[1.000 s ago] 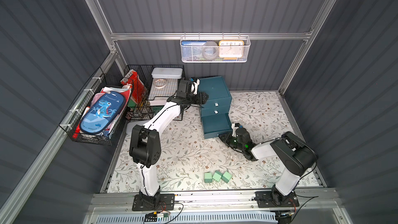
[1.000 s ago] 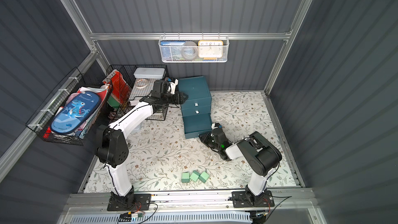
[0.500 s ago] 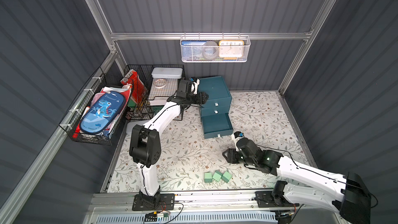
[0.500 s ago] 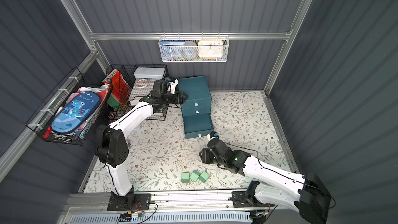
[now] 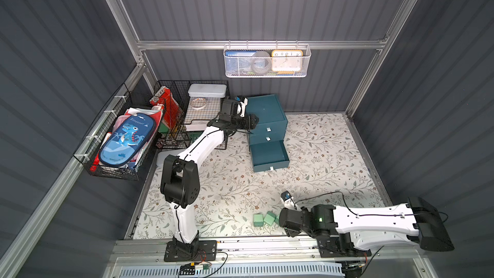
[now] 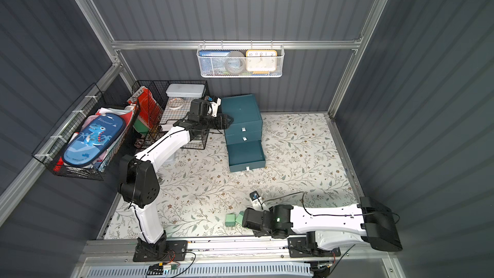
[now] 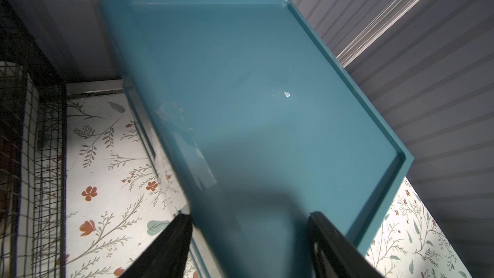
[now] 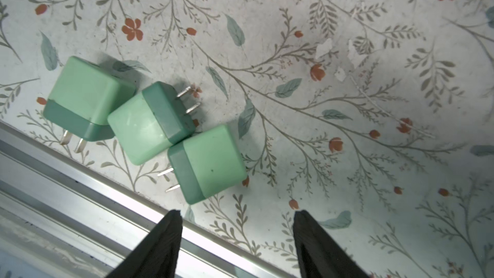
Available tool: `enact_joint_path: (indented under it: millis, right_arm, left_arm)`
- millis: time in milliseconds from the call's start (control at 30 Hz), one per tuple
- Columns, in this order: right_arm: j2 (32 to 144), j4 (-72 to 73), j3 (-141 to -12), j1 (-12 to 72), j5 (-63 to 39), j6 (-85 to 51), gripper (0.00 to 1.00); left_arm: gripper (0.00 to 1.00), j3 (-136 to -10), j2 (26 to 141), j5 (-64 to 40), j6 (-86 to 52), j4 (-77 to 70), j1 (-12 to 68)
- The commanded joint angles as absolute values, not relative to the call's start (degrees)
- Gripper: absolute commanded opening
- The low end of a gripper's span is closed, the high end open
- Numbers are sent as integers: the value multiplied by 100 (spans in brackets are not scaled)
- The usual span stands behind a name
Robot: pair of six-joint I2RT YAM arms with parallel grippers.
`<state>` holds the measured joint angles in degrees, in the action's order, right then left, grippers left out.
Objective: Place the plugs into the drawer by color
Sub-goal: Pick up the plug from the center of the board.
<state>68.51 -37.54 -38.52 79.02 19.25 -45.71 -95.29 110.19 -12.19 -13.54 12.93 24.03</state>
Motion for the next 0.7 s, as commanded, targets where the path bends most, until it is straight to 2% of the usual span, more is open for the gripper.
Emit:
enact_joint_path:
  millis: [0,233,400,667]
  right_arm:
    - [7223,-3365,-4049,7931,2135,-4271,73]
    - [7587,-3305,-4024,7887,2428,-4157,79]
    - [7526,-3126,-3745,7788,2403,-4184,79]
    - [7449,-2865,-3538,7128,2180,-3929,78]
  left_arm:
    - [73,-9246,11224,-1081,-1243,2092,2461]
    - [73,-9211,11176,-1084,-1240,2075,2463]
    - [73,-9215,11190,-1097,-1257,2074,2469]
    - [73,-9201,11182,-1099,-1263,2065,2470]
